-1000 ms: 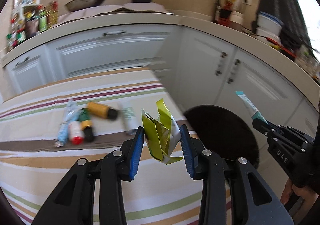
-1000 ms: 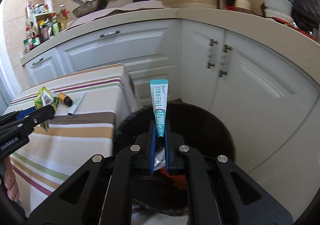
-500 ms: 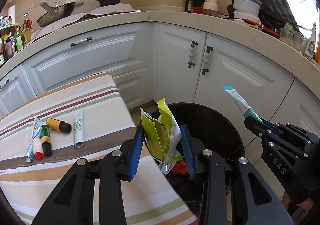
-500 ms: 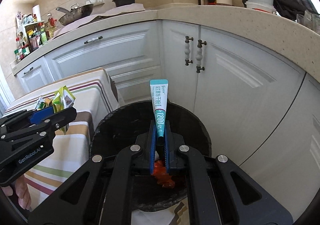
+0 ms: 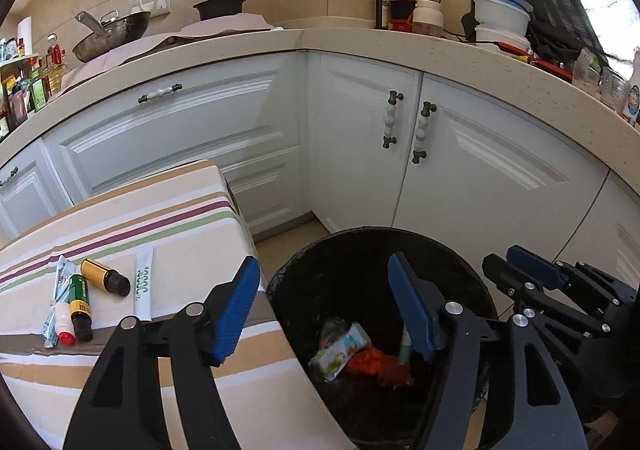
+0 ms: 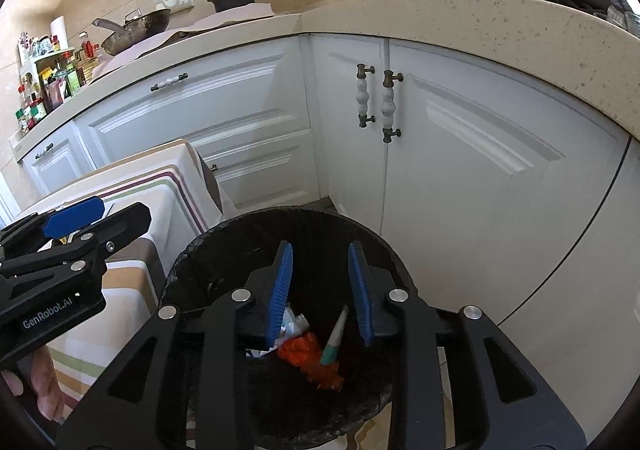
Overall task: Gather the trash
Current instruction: 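Carry the teal tube and yellow wrapper over the bin and open both grippers, then move both open grippers back over the table items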
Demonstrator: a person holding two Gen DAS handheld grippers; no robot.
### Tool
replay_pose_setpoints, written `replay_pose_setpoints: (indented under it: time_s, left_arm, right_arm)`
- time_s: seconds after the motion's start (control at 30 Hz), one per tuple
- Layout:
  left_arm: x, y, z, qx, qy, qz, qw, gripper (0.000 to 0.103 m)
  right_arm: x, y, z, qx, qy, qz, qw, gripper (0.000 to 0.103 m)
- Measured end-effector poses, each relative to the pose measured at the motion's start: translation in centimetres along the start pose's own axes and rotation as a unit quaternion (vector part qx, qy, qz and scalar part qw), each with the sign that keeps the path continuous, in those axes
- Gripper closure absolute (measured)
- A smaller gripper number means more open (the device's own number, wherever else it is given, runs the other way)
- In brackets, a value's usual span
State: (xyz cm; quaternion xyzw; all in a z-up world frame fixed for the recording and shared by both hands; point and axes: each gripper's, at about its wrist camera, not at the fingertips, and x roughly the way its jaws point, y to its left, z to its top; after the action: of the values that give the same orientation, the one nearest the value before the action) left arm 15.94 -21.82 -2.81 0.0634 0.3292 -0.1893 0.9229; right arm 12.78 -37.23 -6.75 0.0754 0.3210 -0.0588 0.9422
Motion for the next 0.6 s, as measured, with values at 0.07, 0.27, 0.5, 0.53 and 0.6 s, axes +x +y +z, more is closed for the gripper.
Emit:
replay_pose_setpoints:
  time_s: [0.07,0.27,0.5,0.53,0.6]
  left_arm:
    - [-0.3,0.2,-0.1,-0.001,-0.002,0.003,1.0,0.038]
    - [-1.7,1.5,-0.6,-0.009,-0.004,0.01,0.9999,0.038]
    - [-4.0,5.1,-2.2,-0.031,0.002,0.04,0.9987,0.038]
    - [-4.4,5.9,-2.6,-0.036,0.004,0.05,0.9981,0.037]
    - [-5.1,7.4,-3.1,-0.045,0.006,0.066,0.9968,0.037]
  right_arm:
    - [-0.1,0.0,0.0,0.001,0.0,-0.001,1.0,0.073]
    - [-0.7,0.7,0.3,0.0,-0.005,0.005,1.0,0.067]
    - [-0.9,4.3,0.5,-0.02,-0.004,0.038,0.999,0.064]
    - [-0.8,4.9,0.4,-0.024,-0.004,0.043,0.999,0.064]
    - [-0.7,6.5,0.4,-0.034,-0.002,0.056,0.998,0.064]
